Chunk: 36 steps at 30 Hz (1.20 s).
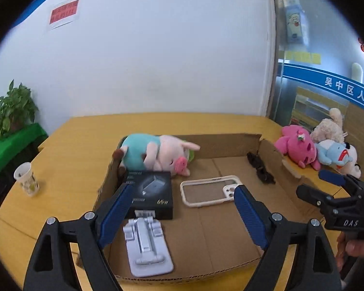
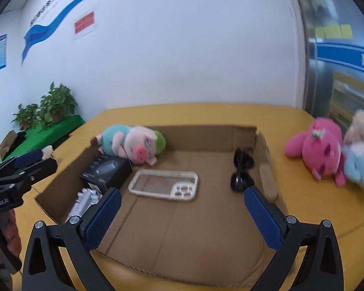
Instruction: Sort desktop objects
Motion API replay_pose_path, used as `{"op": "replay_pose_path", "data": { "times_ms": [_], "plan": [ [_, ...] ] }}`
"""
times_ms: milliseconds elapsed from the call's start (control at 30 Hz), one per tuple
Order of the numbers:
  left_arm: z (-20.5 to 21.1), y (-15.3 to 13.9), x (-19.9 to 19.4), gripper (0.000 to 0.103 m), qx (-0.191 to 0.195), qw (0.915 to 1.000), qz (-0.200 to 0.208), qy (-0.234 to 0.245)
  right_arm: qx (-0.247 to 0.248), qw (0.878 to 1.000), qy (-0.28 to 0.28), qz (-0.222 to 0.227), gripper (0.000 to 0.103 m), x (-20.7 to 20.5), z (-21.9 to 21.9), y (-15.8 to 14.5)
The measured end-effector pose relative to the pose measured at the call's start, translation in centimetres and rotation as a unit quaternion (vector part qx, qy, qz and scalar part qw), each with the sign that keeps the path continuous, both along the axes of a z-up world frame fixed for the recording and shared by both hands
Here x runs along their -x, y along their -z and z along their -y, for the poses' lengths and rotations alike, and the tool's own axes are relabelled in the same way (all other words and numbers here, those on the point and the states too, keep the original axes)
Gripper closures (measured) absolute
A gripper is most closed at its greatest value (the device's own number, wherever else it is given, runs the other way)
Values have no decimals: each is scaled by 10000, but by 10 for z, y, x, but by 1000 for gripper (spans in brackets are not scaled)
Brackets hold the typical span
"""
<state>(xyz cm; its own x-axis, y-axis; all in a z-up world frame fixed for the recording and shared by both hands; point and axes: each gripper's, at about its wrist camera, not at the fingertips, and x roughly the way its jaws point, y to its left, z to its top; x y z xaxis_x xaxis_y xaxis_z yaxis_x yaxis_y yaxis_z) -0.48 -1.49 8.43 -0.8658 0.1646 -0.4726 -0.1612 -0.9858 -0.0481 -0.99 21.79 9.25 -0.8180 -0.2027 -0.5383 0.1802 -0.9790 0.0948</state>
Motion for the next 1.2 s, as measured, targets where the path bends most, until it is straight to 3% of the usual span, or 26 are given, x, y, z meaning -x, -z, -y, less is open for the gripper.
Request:
{"op": "replay_pose_path", "data": {
  "times_ms": [133, 333, 433, 567, 1200],
  "plan": [
    [2, 31, -9, 17, 173, 9993, -141, -287, -84, 9997, 215, 38, 0, -11, 4, 36],
    [8, 65, -11, 17, -230, 9992, 141, -289, -50, 9991, 388, -132, 0, -16, 0, 58],
    [-2, 74, -17, 17, 146, 9990, -93, -416, -159, 9987, 416, -234, 0, -19, 3, 68],
    [-12, 78, -21, 15, 284, 9982, -232, -480, -268, 9976, 442, -466, 0, -23, 6, 72],
    [-13, 79, -20, 13, 368, 9974, -151, -603, -285, 9977, 459, -409, 0, -19, 5, 74]
  ]
}}
